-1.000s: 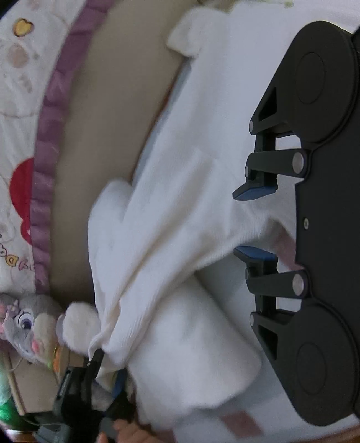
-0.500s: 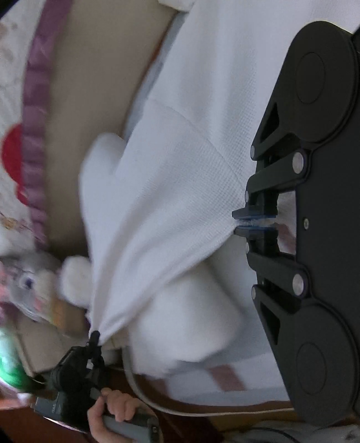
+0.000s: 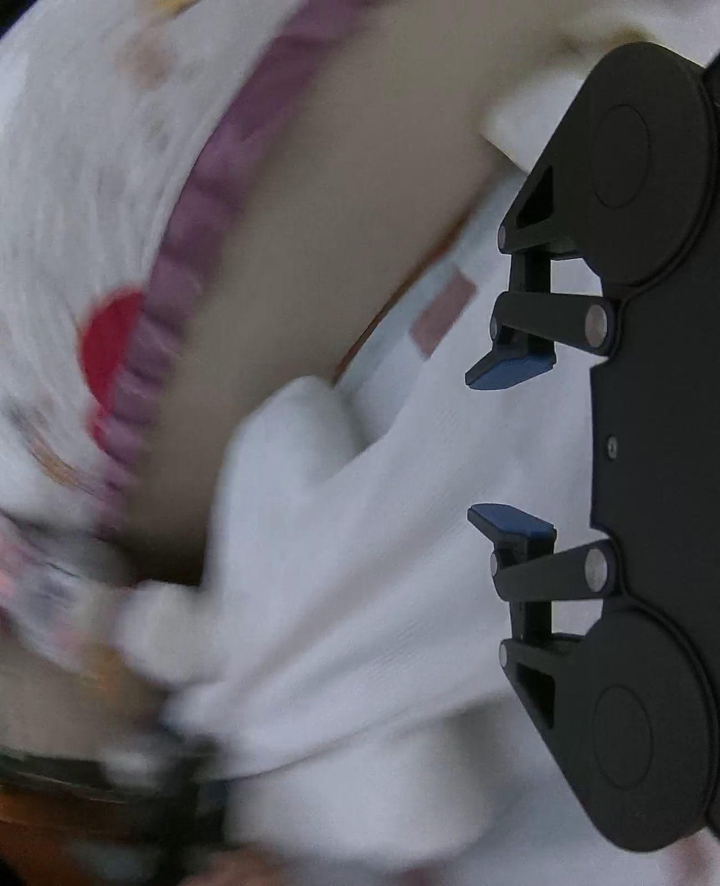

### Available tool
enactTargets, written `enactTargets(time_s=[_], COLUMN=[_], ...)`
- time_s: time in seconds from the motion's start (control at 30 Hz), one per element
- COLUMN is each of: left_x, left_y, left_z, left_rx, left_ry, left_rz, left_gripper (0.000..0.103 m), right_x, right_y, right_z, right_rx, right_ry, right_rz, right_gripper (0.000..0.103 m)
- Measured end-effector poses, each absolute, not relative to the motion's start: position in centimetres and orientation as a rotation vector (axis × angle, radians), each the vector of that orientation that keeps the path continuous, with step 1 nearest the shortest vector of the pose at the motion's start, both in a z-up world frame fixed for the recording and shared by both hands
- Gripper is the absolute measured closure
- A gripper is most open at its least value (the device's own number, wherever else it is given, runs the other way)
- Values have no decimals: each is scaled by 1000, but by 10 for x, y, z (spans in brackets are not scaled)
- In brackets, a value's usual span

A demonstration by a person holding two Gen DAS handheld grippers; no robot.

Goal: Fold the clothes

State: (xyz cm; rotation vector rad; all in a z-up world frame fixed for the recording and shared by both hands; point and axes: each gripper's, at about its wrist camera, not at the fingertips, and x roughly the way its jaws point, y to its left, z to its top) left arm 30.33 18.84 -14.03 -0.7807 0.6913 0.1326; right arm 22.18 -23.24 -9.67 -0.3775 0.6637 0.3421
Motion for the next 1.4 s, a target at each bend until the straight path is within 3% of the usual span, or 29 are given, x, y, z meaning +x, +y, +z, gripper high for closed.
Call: enactTargets(time_s=[0.07,0.13,0.17,0.2,0.27,0.4,0.43,0.53,0.63,0.8,0.97,1.03,1.2,1.27,1.33,1.37,1.4], left_x=[309,310,310,309,302,281,277,268,277,302,311,312,307,305,303,302,301], left_y=[186,180,177,174,172,170,166,153,169,199,185,183,180,177,174,172,171], left_z=[-143,-139,-134,-128,-111,-71,-66,-64,-85,-126,-111,-111,-112,-109,-106,-105,-103], left_rx=[-792,-738,-691,-645,-603,-607,-587,-507,-611,-747,-636,-608,-576,-558,-540,-531,-522], left_ry=[699,692,686,680,613,395,347,254,356,723,721,735,702,668,633,616,598], left_rz=[124,131,140,150,161,87,73,89,153,258,244,253,225,209,193,185,177], left_gripper=[57,64,86,97,100,100,100,99,99,99,98,98,98,98,98,100,100], right_x=[234,242,246,250,264,309,321,352,368,379,382,380,384,379,371,366,359], right_y=[-223,-225,-227,-229,-239,-267,-275,-288,-287,-283,-277,-275,-281,-279,-271,-265,-260], right_z=[-104,-103,-101,-98,-87,-67,-66,-72,-87,-104,-120,-124,-139,-140,-139,-138,-132], right_rx=[-401,-283,-213,-146,-20,179,204,238,146,78,11,-61,24,32,-19,-66,-118], right_ry=[703,732,745,755,764,832,861,946,978,995,1051,1010,1032,1014,995,980,937], right_rz=[364,372,376,380,386,325,296,255,334,484,609,550,622,668,712,726,714], right_gripper=[52,52,52,52,52,49,44,43,43,43,40,23,18,30,82,98,98])
